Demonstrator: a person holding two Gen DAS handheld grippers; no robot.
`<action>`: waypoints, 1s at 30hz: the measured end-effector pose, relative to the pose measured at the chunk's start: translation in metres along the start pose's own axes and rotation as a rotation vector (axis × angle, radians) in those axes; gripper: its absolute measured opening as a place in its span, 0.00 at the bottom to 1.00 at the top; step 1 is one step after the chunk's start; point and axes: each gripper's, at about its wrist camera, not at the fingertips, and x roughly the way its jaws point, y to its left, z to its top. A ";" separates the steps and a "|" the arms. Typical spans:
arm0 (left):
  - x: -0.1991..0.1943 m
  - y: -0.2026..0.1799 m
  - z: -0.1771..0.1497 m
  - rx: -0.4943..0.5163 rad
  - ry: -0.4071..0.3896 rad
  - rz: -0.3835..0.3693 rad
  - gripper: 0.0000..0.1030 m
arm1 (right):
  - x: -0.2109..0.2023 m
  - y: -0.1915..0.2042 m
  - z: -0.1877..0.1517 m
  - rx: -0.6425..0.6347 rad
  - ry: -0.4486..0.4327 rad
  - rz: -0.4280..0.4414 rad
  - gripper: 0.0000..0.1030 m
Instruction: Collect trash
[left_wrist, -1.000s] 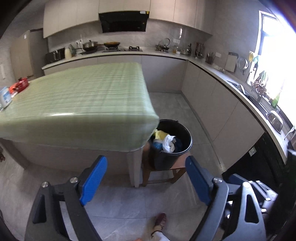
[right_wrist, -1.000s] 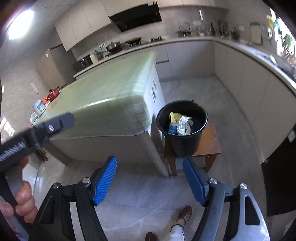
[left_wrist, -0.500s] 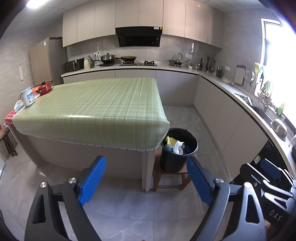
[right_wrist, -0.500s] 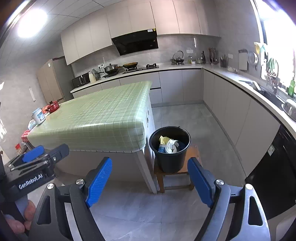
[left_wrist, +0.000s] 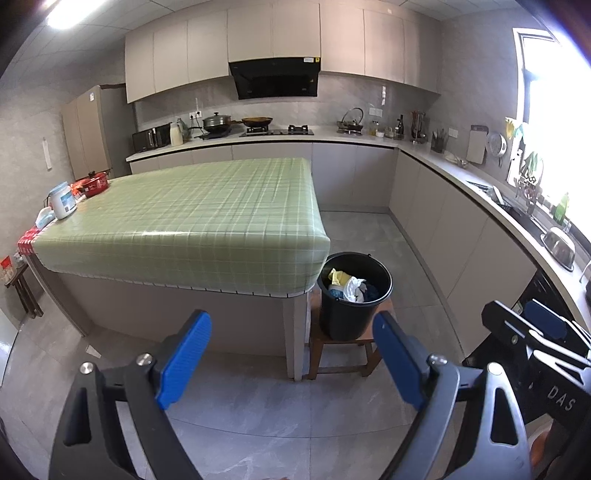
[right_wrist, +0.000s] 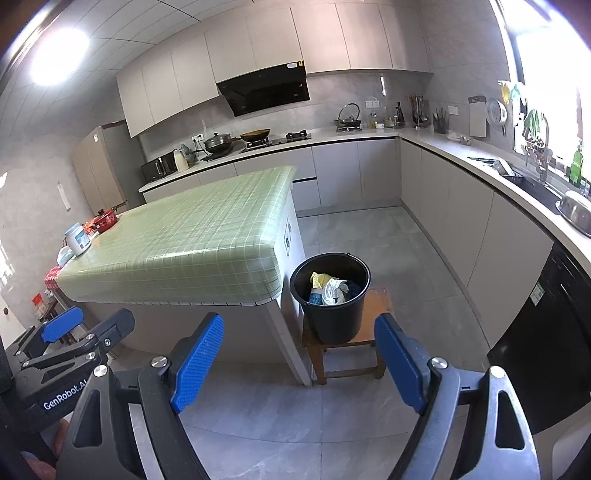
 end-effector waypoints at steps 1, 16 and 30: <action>0.000 0.001 0.000 0.001 0.000 0.001 0.88 | 0.001 0.001 0.000 -0.001 0.002 0.001 0.83; -0.003 0.003 0.002 -0.004 -0.007 0.018 0.88 | 0.004 0.005 0.001 -0.007 0.004 0.023 0.83; 0.003 0.001 0.006 -0.002 0.016 0.024 0.90 | 0.011 0.005 0.001 -0.012 0.011 0.029 0.83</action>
